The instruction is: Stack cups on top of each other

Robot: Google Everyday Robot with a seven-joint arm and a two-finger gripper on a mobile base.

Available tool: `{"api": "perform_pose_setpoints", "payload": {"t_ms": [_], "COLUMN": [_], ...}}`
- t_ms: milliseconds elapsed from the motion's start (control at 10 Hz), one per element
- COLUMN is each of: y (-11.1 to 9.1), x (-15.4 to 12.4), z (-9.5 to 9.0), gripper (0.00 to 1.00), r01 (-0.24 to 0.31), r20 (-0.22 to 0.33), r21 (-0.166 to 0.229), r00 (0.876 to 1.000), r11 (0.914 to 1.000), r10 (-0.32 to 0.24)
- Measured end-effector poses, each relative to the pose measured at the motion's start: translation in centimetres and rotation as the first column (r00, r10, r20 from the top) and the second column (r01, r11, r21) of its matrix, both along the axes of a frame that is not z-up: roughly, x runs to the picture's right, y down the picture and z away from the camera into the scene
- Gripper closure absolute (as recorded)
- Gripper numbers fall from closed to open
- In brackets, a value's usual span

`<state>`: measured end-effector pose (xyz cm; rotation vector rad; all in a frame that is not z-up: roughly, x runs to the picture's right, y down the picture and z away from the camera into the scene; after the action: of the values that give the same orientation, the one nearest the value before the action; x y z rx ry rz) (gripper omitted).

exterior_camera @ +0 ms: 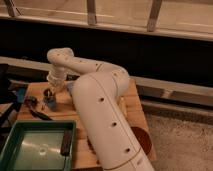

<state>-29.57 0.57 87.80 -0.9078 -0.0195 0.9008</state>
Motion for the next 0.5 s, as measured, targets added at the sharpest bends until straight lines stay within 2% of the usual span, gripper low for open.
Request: {"api": "perform_pose_setpoints", "payload": {"t_ms": [200,500], "y": [0.2,-1.2], "x": [-0.2,0.7], "z": [-0.1,-1.6], "gripper": [0.36,0.36], "r01": [0.003,-0.027], "r20": [0.002,0.001], "r21": [-0.002,0.040], "r00": [1.000,1.000], "r11": [1.0000,0.9989], "r10": [-0.003,0.027]}}
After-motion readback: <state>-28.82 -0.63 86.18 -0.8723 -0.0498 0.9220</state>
